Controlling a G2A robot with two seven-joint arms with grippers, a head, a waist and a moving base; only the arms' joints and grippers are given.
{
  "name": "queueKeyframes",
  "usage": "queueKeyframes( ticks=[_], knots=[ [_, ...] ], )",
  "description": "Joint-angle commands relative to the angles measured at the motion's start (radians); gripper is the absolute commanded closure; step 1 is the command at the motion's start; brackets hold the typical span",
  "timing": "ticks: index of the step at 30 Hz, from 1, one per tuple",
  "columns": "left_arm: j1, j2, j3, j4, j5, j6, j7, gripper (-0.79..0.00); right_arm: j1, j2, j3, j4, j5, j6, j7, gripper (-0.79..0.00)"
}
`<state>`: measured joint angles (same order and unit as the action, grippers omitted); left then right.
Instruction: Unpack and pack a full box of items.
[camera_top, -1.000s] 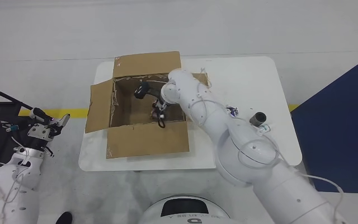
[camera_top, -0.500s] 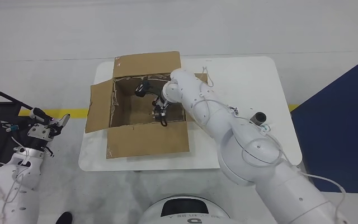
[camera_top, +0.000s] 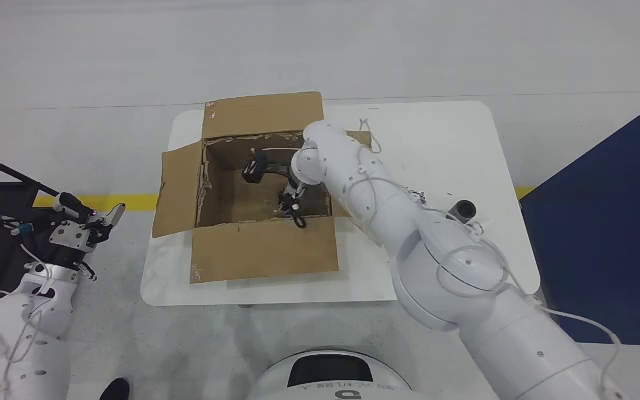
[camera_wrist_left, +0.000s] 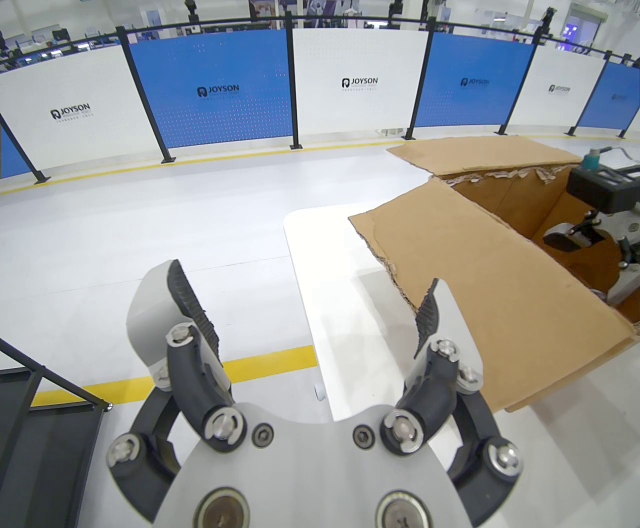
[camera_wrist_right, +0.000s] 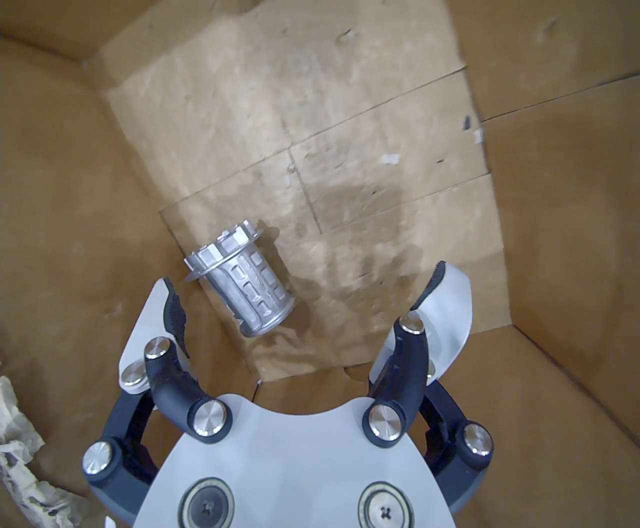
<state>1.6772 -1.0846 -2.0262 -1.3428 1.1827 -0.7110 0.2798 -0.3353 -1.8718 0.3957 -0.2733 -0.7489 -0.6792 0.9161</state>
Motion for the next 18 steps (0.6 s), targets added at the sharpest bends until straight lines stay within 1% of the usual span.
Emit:
queueKeyframes(
  ticks=[1,3,5,10,12,13,14,18],
  knots=[
    [0.000,0.000,0.000,0.000,0.000,0.000,0.000,-0.785,0.000,-0.001,0.003,-0.003,0.008,-0.026,0.027,-0.785],
    [0.000,0.000,0.000,0.000,0.000,0.000,0.000,-0.785,-0.003,-0.002,0.002,-0.004,0.010,-0.049,0.052,-0.785],
    [0.000,0.000,0.000,0.000,0.000,0.000,0.000,-0.785,-0.006,-0.006,0.001,-0.005,0.011,-0.048,0.079,-0.785],
    [0.000,0.000,0.000,0.000,0.000,0.000,0.000,-0.785,-0.008,-0.019,-0.003,-0.003,0.006,-0.005,0.110,-0.782],
    [0.000,0.000,0.000,0.000,0.000,0.000,0.000,-0.785,-0.008,-0.023,-0.003,0.002,0.004,0.004,0.107,-0.745],
    [0.000,0.000,0.000,0.000,0.000,0.000,0.000,-0.785,-0.007,-0.025,-0.004,0.005,0.002,0.004,0.102,-0.693],
    [0.000,0.000,0.000,0.000,0.000,0.000,0.000,-0.785,-0.006,-0.026,-0.004,0.009,-0.001,0.005,0.097,-0.665],
    [0.000,0.000,0.000,0.000,0.000,0.000,0.000,-0.785,-0.006,-0.031,-0.007,0.025,-0.018,0.018,0.066,-0.591]
  ],
)
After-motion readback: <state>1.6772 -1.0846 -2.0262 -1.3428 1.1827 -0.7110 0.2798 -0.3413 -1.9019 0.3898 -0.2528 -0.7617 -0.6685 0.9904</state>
